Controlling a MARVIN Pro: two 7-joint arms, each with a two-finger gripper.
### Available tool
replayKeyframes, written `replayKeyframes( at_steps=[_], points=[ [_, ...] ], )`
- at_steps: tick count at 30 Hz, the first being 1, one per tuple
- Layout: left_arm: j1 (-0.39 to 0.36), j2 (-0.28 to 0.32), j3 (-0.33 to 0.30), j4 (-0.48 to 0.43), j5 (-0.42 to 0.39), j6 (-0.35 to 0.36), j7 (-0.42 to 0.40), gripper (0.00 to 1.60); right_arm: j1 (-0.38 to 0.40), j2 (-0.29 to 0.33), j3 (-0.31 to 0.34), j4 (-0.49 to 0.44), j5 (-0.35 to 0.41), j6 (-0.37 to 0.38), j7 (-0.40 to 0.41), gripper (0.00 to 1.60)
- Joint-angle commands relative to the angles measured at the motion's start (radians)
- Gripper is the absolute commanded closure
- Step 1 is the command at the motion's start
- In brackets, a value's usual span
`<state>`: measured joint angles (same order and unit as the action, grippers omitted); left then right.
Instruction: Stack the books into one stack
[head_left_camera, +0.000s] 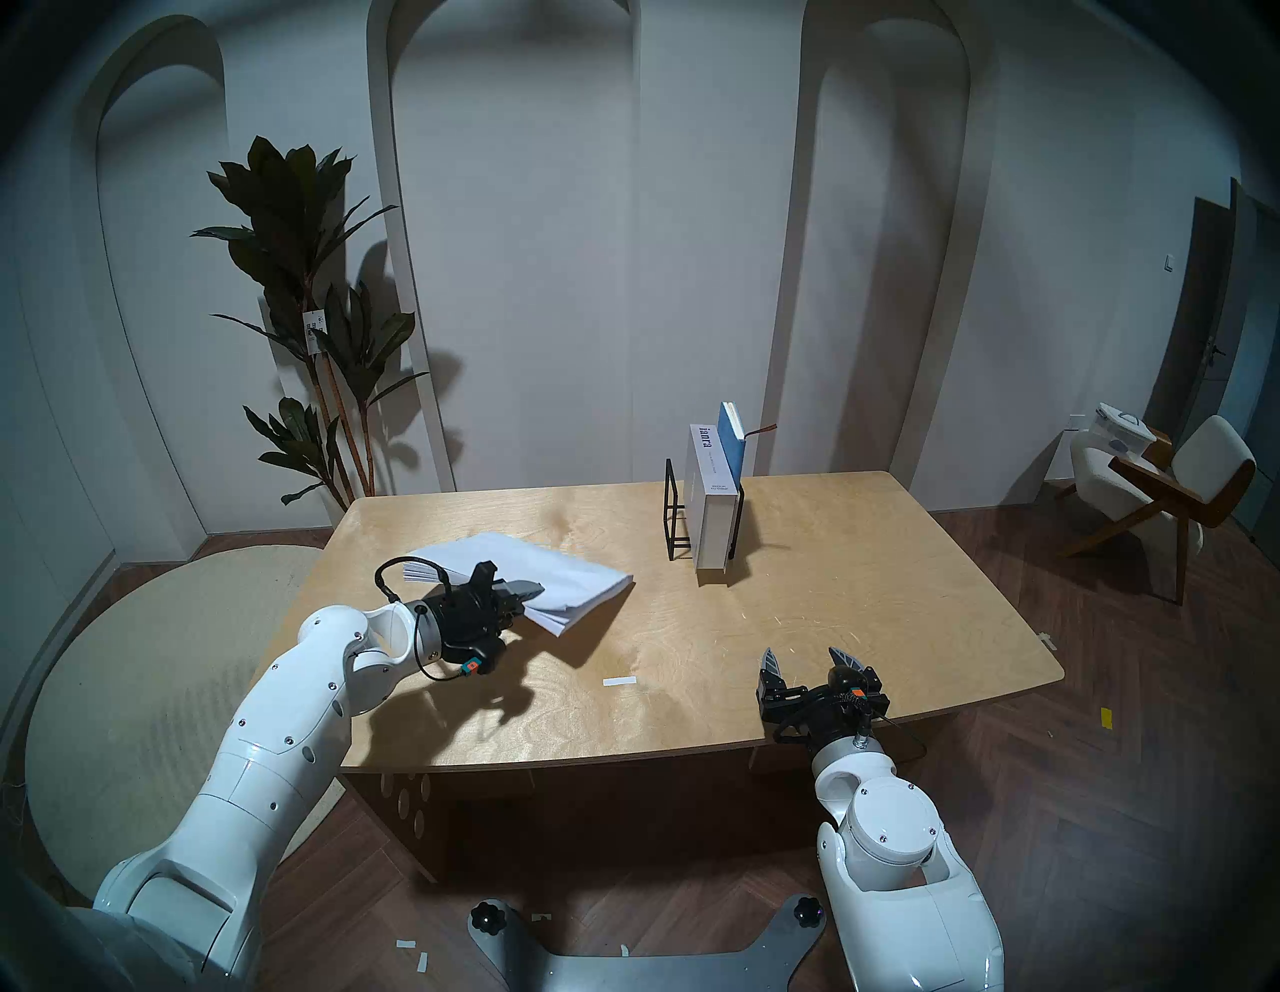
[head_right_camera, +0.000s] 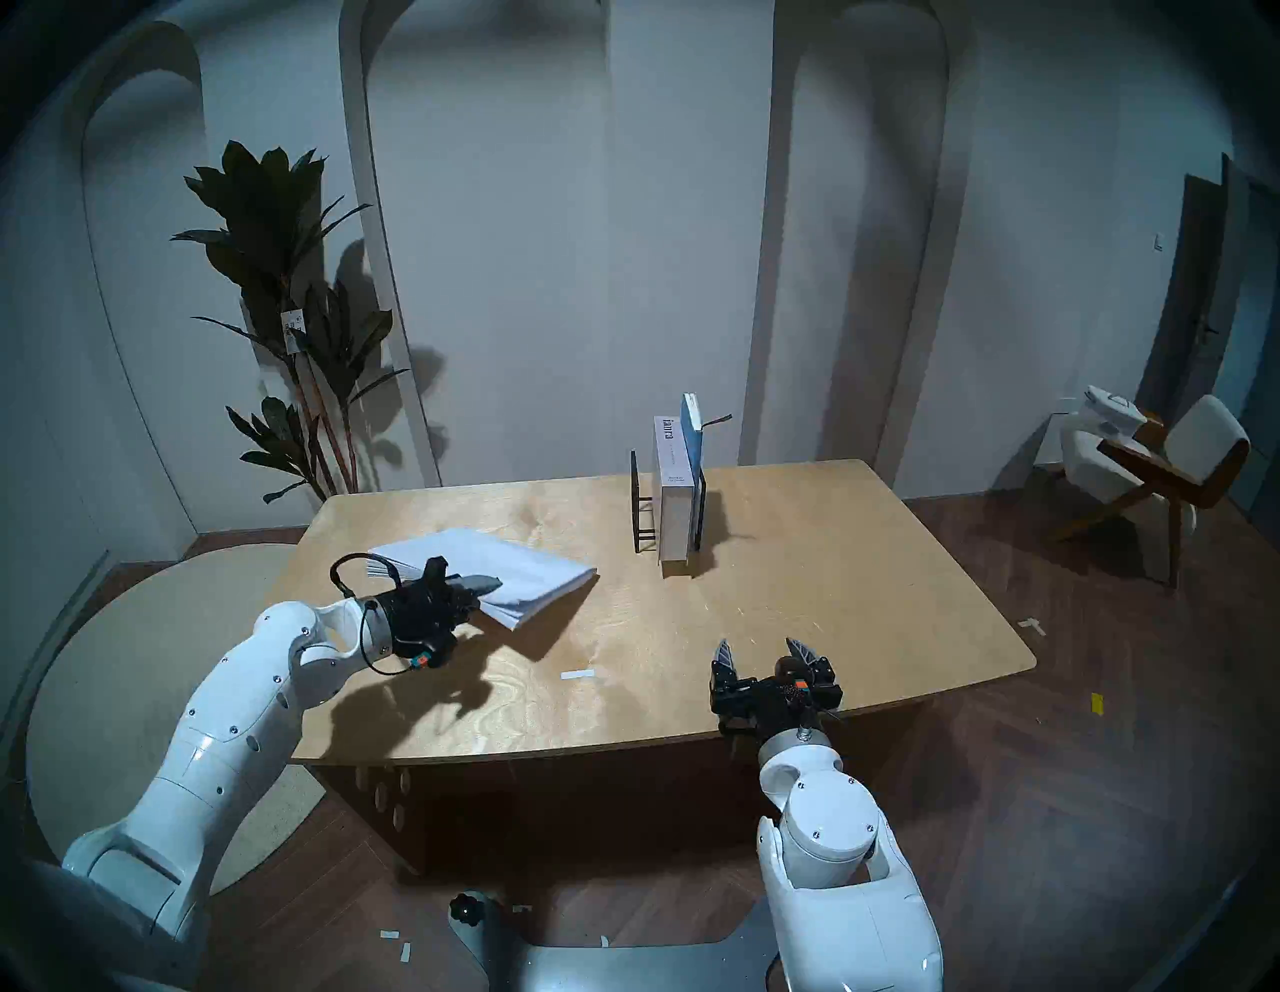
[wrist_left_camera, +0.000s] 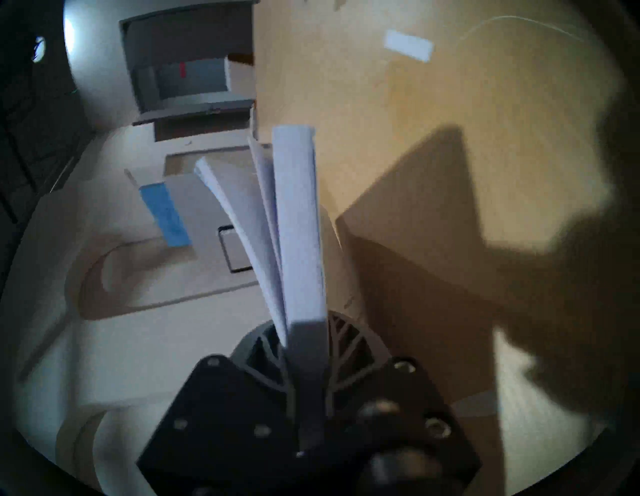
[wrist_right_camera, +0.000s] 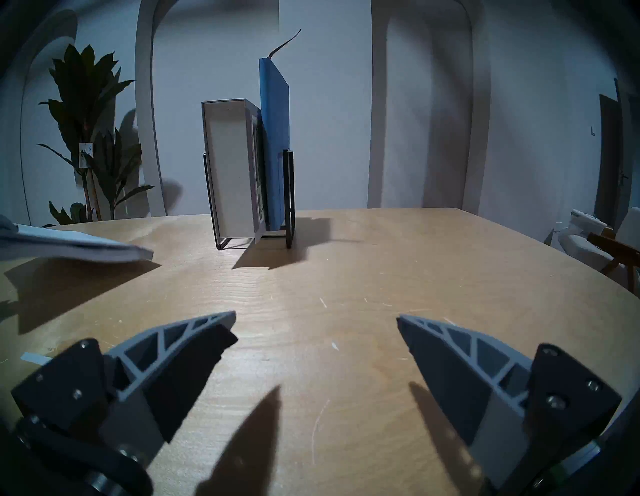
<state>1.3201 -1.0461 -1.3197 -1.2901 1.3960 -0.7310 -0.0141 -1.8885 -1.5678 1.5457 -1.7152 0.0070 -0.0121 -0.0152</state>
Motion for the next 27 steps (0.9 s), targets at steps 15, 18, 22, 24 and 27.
replayKeyframes(
  at_steps=[15,18,22,24,27],
  points=[
    [-0.162,0.013,0.238,-0.057,0.404,0.057,0.12,1.6,0.008,-0.001,-0.002,-0.026,0.0,-0.008,0.001,0.0],
    [-0.173,0.012,0.258,-0.05,0.438,0.07,0.133,1.6,0.008,-0.001,-0.002,-0.026,0.0,-0.008,0.001,0.0],
    [-0.211,0.007,0.302,-0.021,0.523,0.114,0.174,1.6,0.007,-0.002,-0.002,-0.028,0.0,-0.008,0.001,0.0],
    [-0.227,0.005,0.319,-0.012,0.557,0.134,0.195,1.6,0.007,-0.002,-0.003,-0.029,0.0,-0.008,0.001,0.0],
    [-0.24,0.009,0.331,-0.001,0.583,0.147,0.214,1.6,0.006,-0.002,-0.003,-0.03,0.0,-0.008,0.001,0.0]
  ],
)
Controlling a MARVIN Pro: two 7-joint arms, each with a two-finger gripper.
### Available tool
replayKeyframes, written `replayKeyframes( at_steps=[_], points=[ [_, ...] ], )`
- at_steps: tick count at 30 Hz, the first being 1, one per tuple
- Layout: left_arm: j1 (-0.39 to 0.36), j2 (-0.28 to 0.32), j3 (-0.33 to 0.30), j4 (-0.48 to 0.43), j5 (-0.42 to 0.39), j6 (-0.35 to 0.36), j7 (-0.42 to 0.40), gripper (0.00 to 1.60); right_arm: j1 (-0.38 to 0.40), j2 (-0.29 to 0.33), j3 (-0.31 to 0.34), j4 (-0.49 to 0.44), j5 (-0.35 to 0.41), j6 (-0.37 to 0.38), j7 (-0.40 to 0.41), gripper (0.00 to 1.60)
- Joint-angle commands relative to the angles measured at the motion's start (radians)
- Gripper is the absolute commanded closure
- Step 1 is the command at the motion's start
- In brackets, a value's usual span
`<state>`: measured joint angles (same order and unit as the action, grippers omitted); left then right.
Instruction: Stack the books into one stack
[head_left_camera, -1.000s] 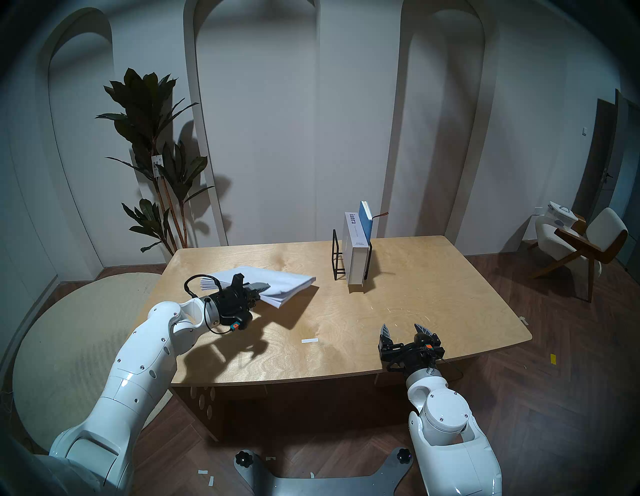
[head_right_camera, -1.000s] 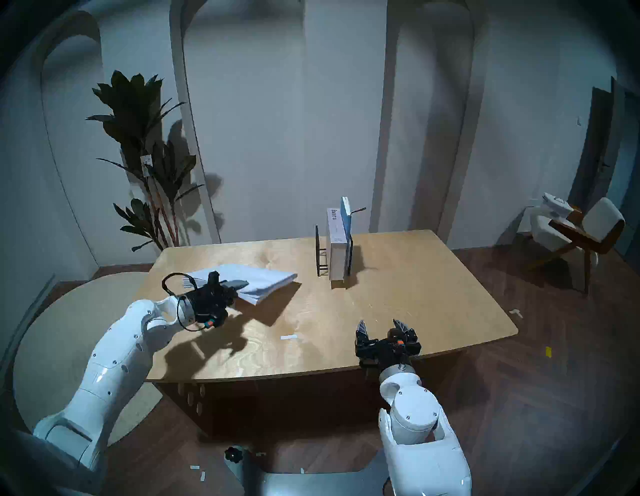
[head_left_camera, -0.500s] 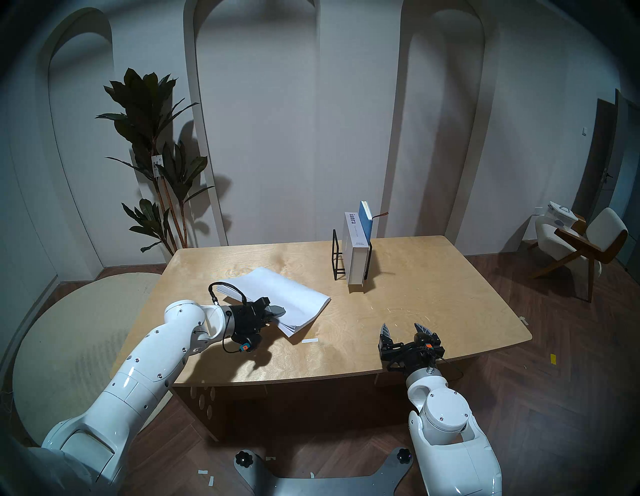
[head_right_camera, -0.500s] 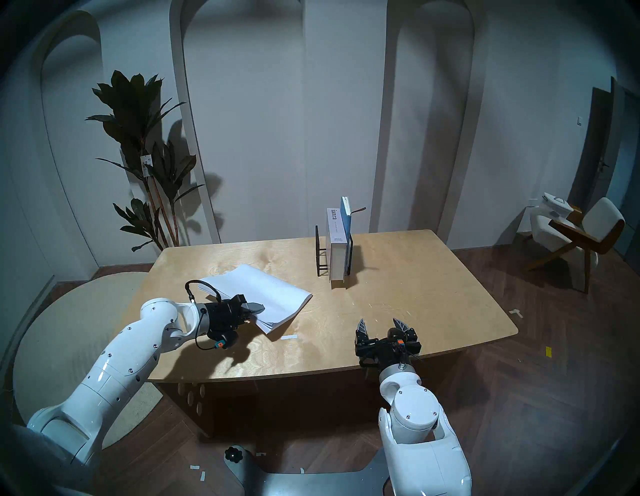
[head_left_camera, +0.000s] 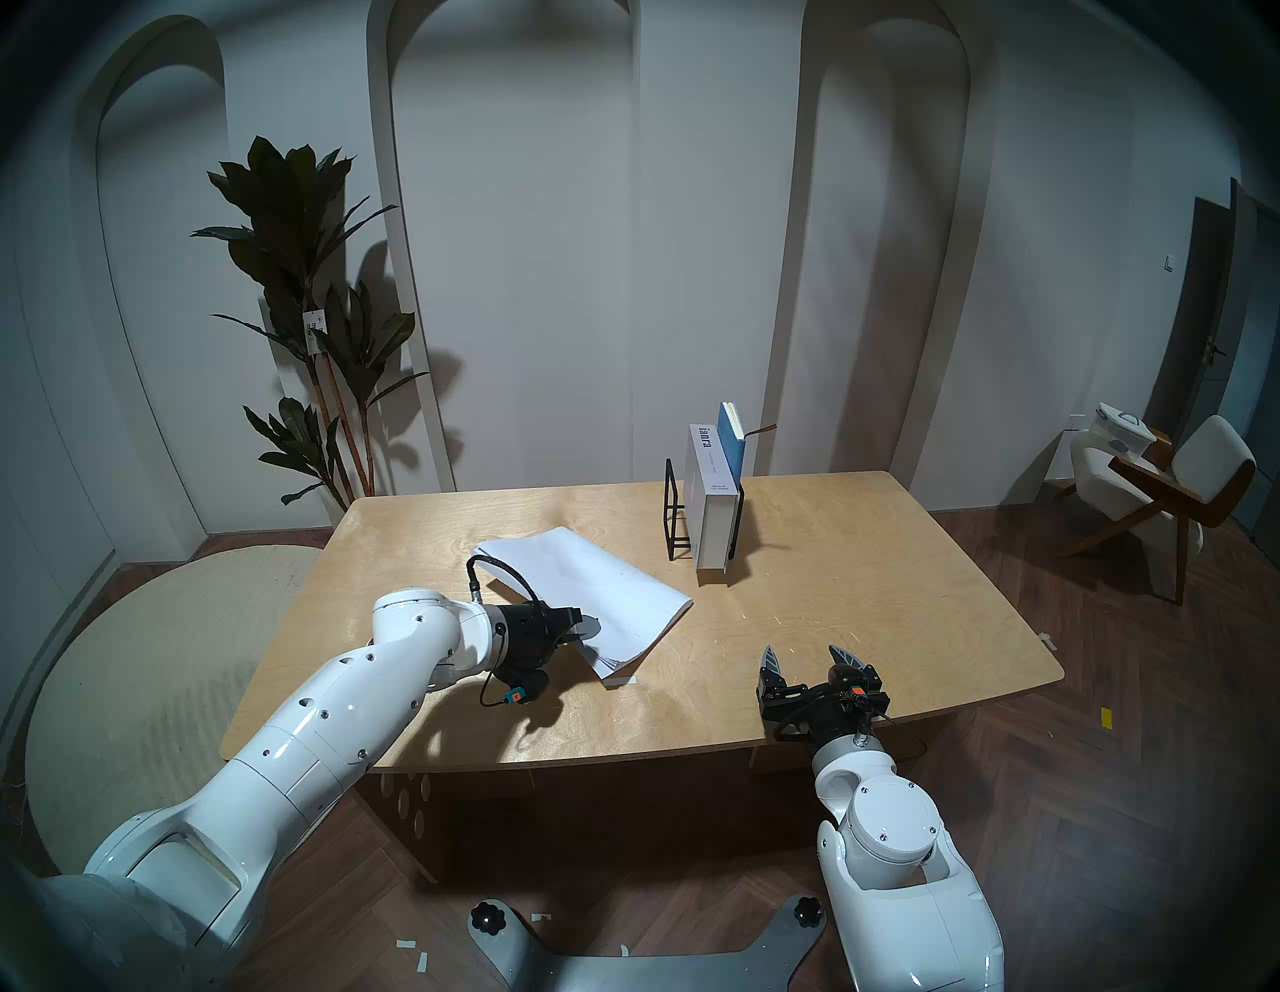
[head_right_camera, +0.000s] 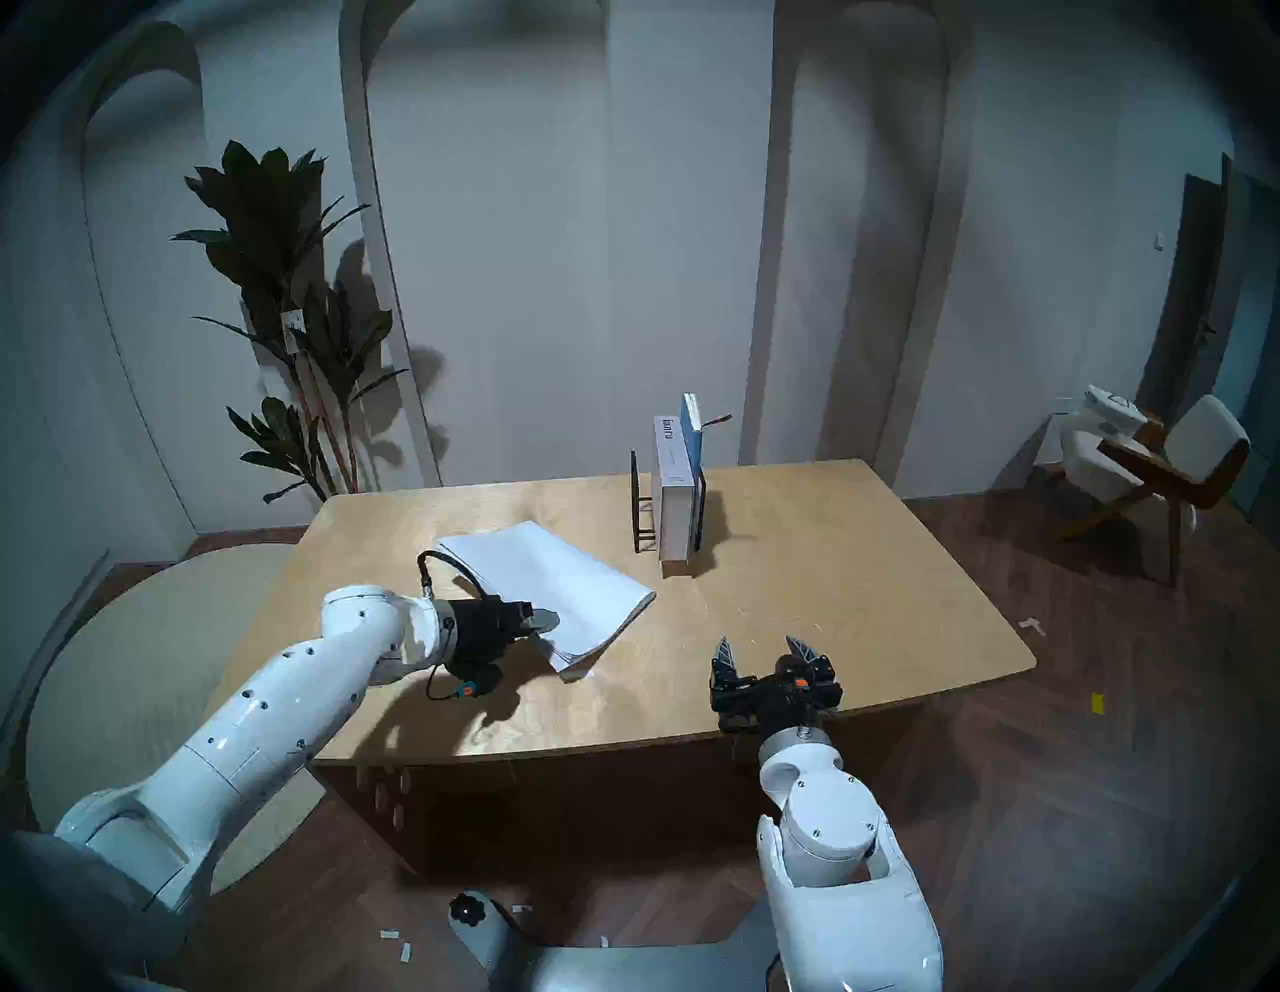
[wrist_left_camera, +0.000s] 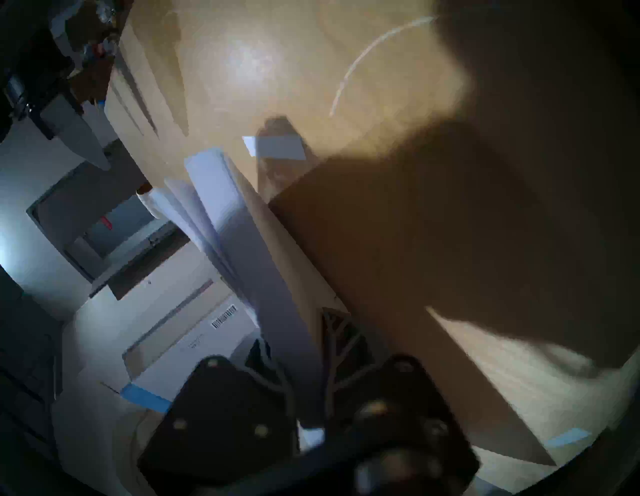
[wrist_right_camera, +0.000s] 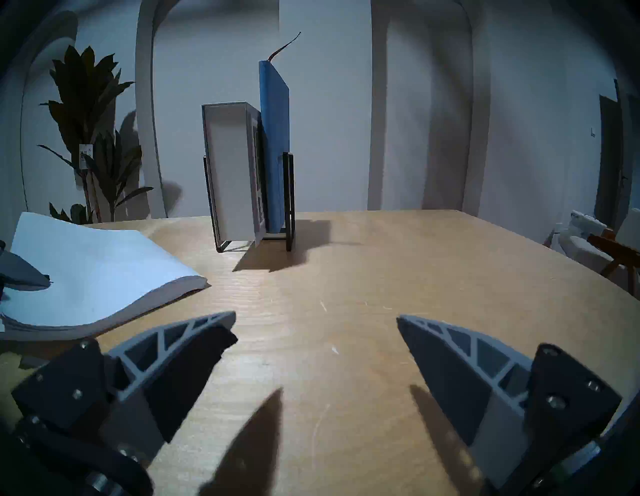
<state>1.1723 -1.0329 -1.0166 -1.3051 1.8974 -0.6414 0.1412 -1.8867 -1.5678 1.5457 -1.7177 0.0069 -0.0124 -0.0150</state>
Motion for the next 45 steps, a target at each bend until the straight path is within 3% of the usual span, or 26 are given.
replayKeyframes(
  at_steps=[1,4,5,17,25,27,30,32,36,39,40,41,45],
  points=[
    [-0.1,0.003,0.038,0.024,0.101,0.064,0.074,1.6,0.004,-0.002,-0.003,-0.028,0.0,-0.008,0.001,0.0],
    [-0.117,0.03,0.062,0.051,0.153,0.082,0.112,1.6,0.003,-0.002,-0.003,-0.03,0.0,-0.008,0.001,0.0],
    [-0.13,0.046,0.075,0.07,0.185,0.097,0.14,0.0,0.003,-0.002,-0.003,-0.03,0.0,-0.008,0.001,0.0],
    [-0.176,0.195,0.156,0.046,0.39,0.145,0.325,0.0,0.0,-0.002,-0.003,-0.035,0.0,-0.008,0.001,0.0],
    [-0.218,0.262,0.181,-0.05,0.508,0.248,0.449,0.0,0.0,-0.002,-0.003,-0.035,0.0,-0.008,0.001,0.0],
    [-0.229,0.284,0.185,-0.063,0.549,0.309,0.507,0.0,-0.002,-0.002,-0.003,-0.038,0.0,-0.008,0.0,0.0],
    [-0.226,0.278,0.165,-0.057,0.542,0.34,0.547,0.0,-0.004,-0.002,-0.003,-0.041,0.0,-0.008,0.0,0.0],
    [-0.216,0.272,0.127,-0.041,0.485,0.379,0.599,0.0,-0.007,-0.002,-0.003,-0.046,0.0,-0.007,0.0,0.0],
    [-0.217,0.308,0.121,-0.039,0.507,0.39,0.63,0.0,-0.011,-0.002,-0.003,-0.051,-0.001,-0.006,0.0,0.0],
    [-0.192,0.305,0.056,-0.022,0.393,0.388,0.681,0.0,-0.011,-0.002,-0.003,-0.052,-0.001,-0.006,0.0,0.0],
    [-0.186,0.279,0.021,-0.018,0.307,0.37,0.694,0.0,-0.01,-0.001,-0.003,-0.049,0.0,-0.006,0.0,0.0],
    [-0.186,0.279,0.021,-0.018,0.307,0.37,0.694,0.0,-0.01,-0.001,-0.003,-0.049,0.0,-0.006,0.0,0.0],
    [-0.178,0.228,-0.042,0.001,0.186,0.337,0.715,0.0,-0.007,-0.001,-0.003,-0.045,0.0,-0.006,0.0,0.0]
  ],
)
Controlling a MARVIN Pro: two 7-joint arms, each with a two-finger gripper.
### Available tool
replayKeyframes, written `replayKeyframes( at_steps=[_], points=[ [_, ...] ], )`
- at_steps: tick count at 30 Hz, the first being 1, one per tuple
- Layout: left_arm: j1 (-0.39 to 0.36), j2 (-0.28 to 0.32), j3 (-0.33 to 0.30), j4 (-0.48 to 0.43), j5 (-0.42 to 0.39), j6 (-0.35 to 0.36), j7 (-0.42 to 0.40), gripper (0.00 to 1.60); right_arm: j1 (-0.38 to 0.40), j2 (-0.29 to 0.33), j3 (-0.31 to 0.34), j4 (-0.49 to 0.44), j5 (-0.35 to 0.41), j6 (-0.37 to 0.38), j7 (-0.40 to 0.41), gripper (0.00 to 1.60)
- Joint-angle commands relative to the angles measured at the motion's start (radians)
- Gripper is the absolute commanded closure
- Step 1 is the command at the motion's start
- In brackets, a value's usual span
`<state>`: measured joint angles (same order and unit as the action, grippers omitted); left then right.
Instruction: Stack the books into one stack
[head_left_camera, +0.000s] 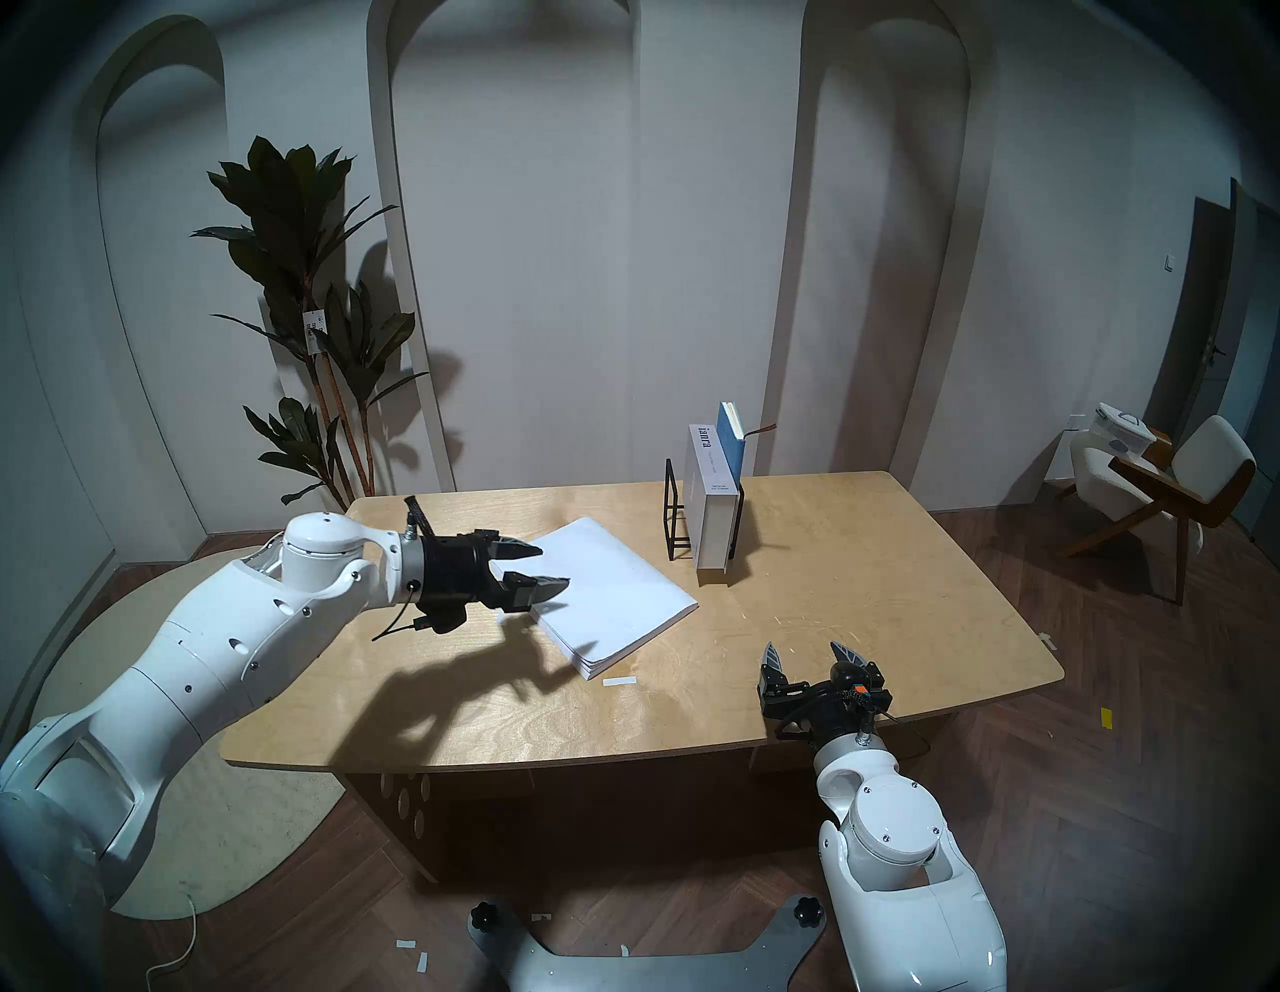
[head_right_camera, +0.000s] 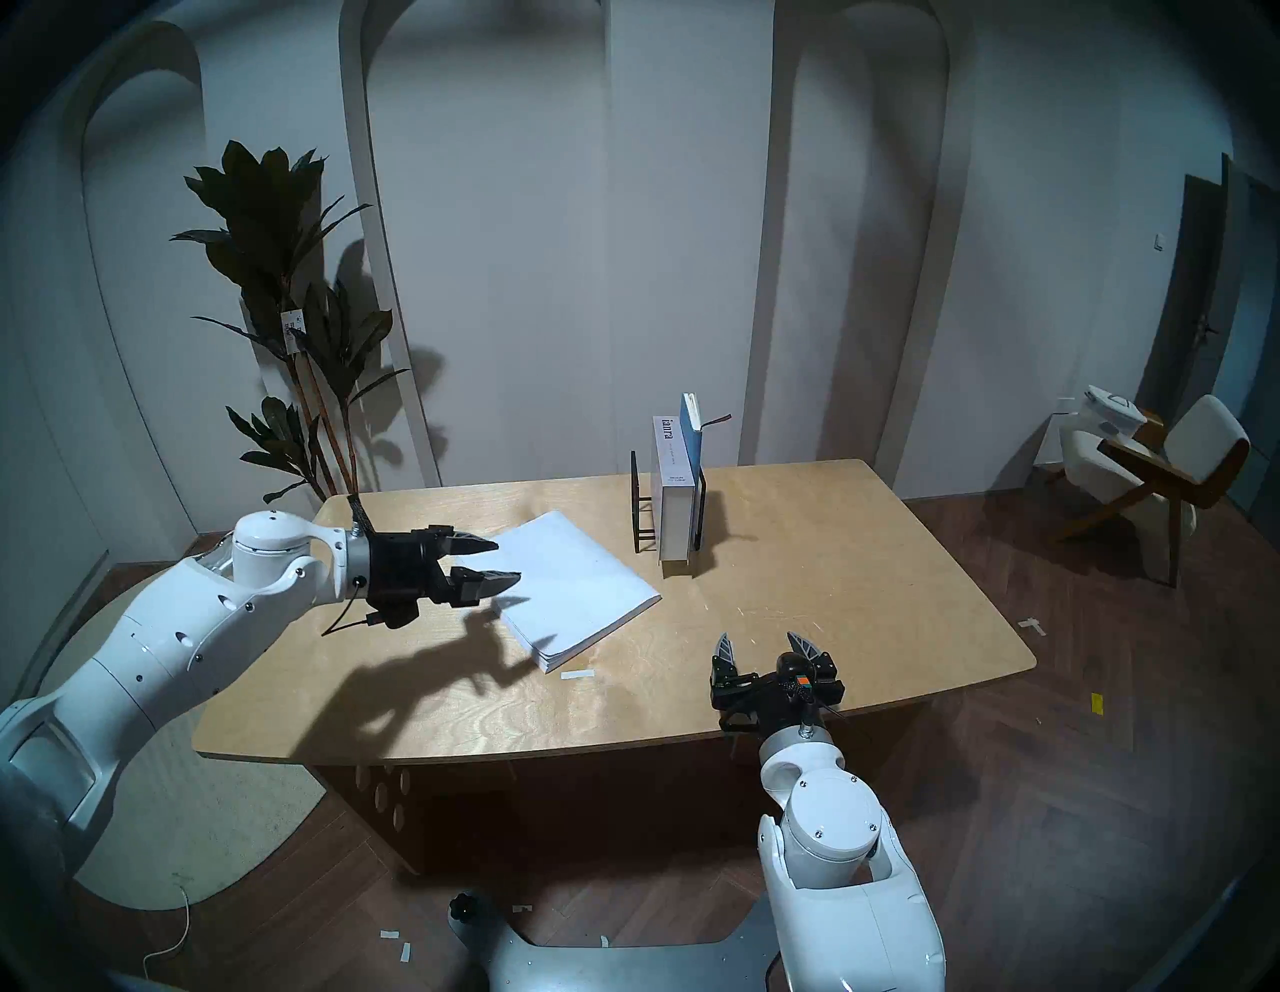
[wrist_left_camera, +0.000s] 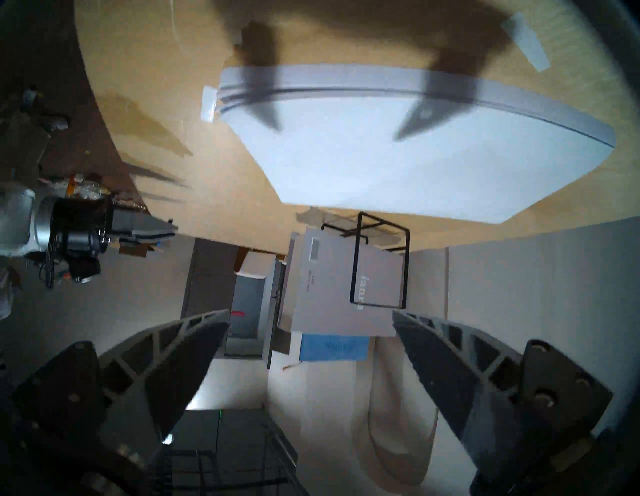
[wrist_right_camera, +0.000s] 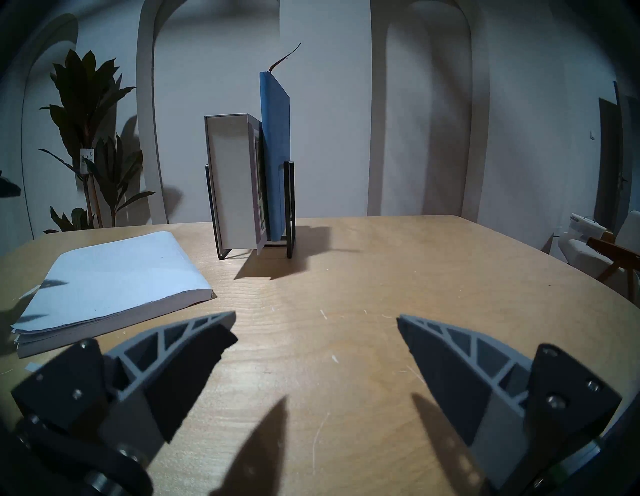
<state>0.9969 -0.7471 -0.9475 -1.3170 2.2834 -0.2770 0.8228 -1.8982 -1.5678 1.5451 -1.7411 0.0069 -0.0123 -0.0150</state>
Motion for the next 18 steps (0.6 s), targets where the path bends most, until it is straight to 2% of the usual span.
replayKeyframes(
  at_steps=[1,10,16,17,18],
  points=[
    [0.001,-0.071,-0.131,0.024,-0.235,-0.031,0.034,0.0,0.004,-0.001,-0.002,-0.021,0.0,-0.006,0.0,0.0],
    [0.022,-0.18,-0.276,0.132,-0.506,-0.084,0.023,0.0,0.006,-0.001,-0.002,-0.017,0.0,-0.006,0.0,0.0],
    [0.031,-0.235,-0.338,0.211,-0.645,-0.119,0.011,0.0,0.008,-0.001,-0.002,-0.012,0.0,-0.005,0.0,0.0],
    [0.036,-0.251,-0.352,0.241,-0.698,-0.153,0.003,0.0,0.009,-0.001,-0.002,-0.01,0.0,-0.005,0.0,0.0],
    [0.036,-0.251,-0.352,0.241,-0.698,-0.153,0.003,0.0,0.009,-0.001,-0.002,-0.01,0.0,-0.005,0.0,0.0]
  ],
)
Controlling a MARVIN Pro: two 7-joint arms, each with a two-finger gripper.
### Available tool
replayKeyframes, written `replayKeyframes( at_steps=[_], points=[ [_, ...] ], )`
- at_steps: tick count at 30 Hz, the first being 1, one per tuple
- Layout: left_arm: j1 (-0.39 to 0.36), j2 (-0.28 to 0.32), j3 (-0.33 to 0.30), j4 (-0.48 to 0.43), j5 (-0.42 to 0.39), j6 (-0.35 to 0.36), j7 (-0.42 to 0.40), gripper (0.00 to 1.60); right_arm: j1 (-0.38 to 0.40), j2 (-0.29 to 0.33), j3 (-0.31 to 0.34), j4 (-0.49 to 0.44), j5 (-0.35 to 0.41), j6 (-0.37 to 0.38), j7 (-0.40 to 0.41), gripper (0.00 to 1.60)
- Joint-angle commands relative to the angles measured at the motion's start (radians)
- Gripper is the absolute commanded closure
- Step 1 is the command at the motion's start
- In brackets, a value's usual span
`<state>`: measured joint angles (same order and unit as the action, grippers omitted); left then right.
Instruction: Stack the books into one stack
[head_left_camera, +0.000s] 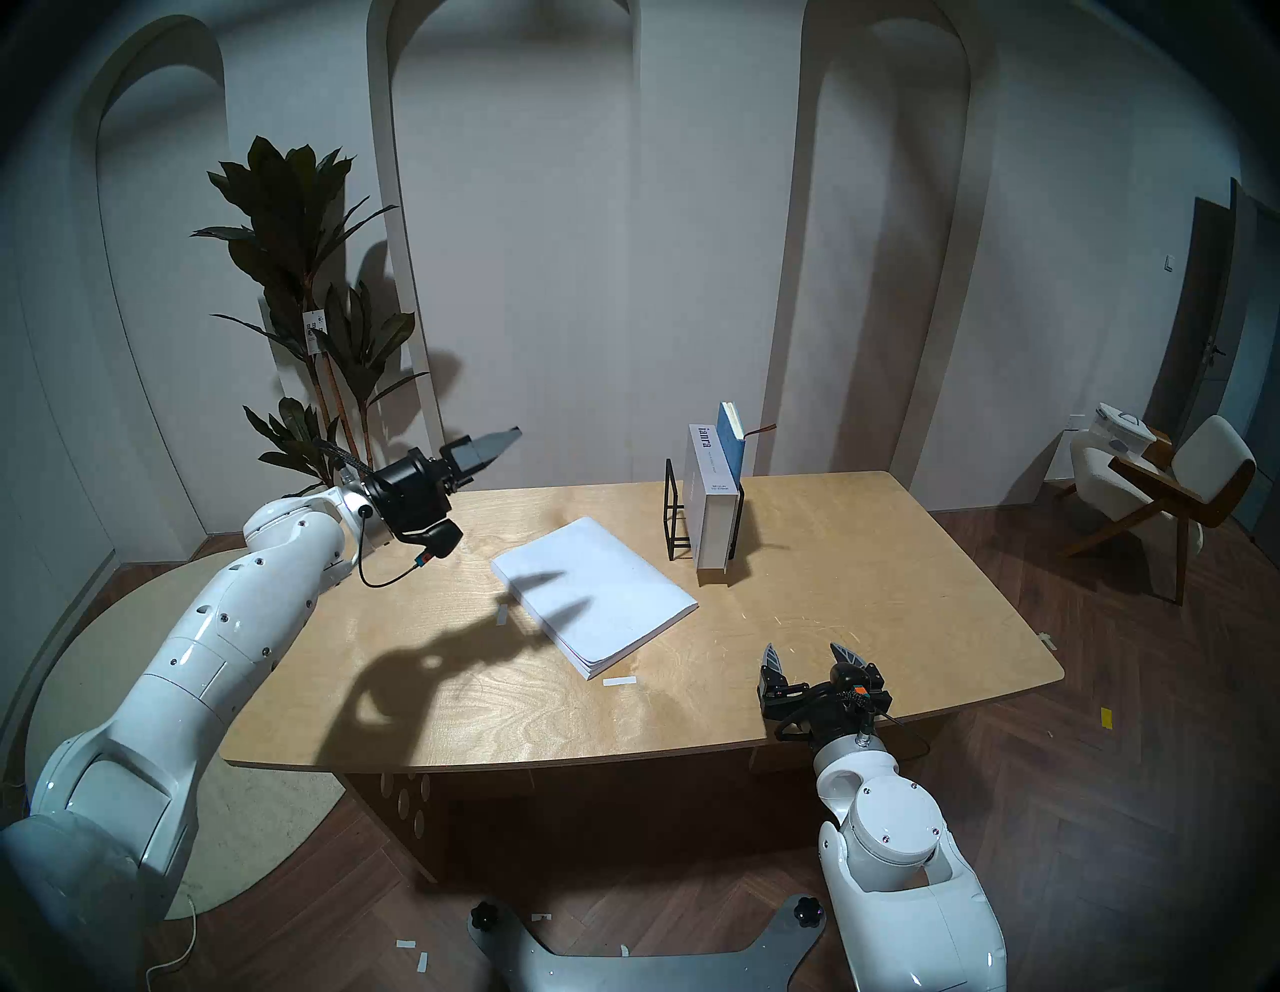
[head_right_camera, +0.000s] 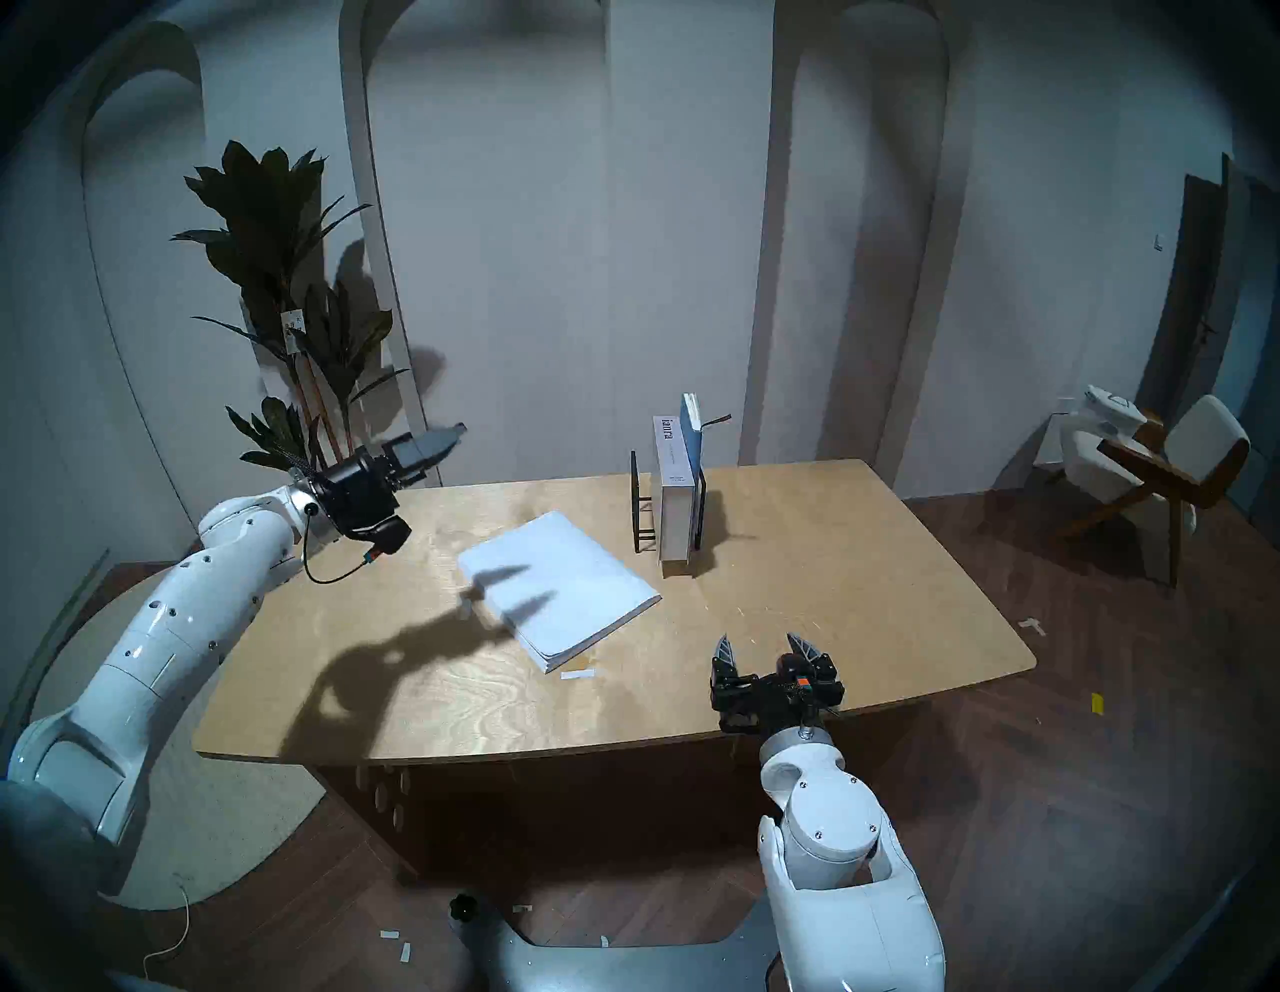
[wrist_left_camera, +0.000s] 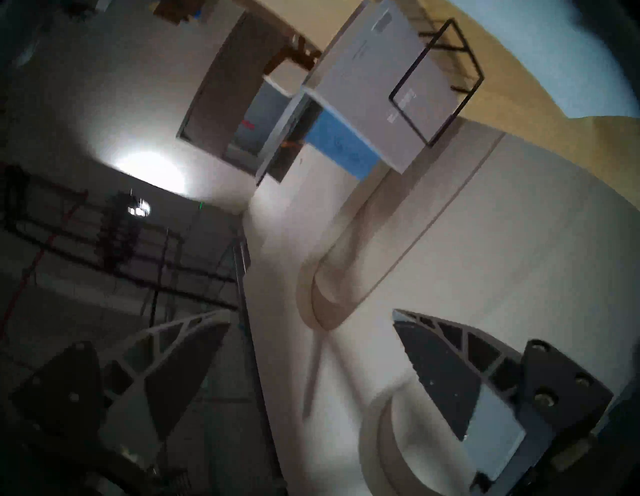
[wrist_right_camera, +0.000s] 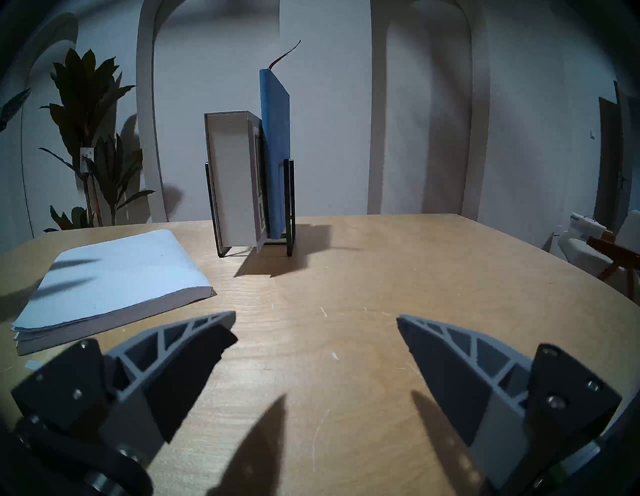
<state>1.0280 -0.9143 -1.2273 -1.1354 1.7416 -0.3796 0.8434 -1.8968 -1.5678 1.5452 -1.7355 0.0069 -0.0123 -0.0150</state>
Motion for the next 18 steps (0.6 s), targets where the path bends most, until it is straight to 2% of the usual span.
replayKeyframes(
  at_steps=[1,9,18],
  points=[
    [0.01,-0.091,-0.079,0.069,-0.178,-0.06,-0.018,0.0,0.008,-0.001,-0.002,-0.014,0.0,-0.005,0.0,0.0],
    [0.0,-0.159,-0.153,0.164,-0.359,-0.132,-0.065,0.0,0.01,-0.001,-0.002,-0.01,0.0,-0.005,0.0,0.0],
    [-0.029,-0.273,-0.245,0.232,-0.593,-0.205,-0.135,0.0,0.011,-0.001,-0.002,-0.012,0.0,-0.007,0.0,0.0]
  ],
)
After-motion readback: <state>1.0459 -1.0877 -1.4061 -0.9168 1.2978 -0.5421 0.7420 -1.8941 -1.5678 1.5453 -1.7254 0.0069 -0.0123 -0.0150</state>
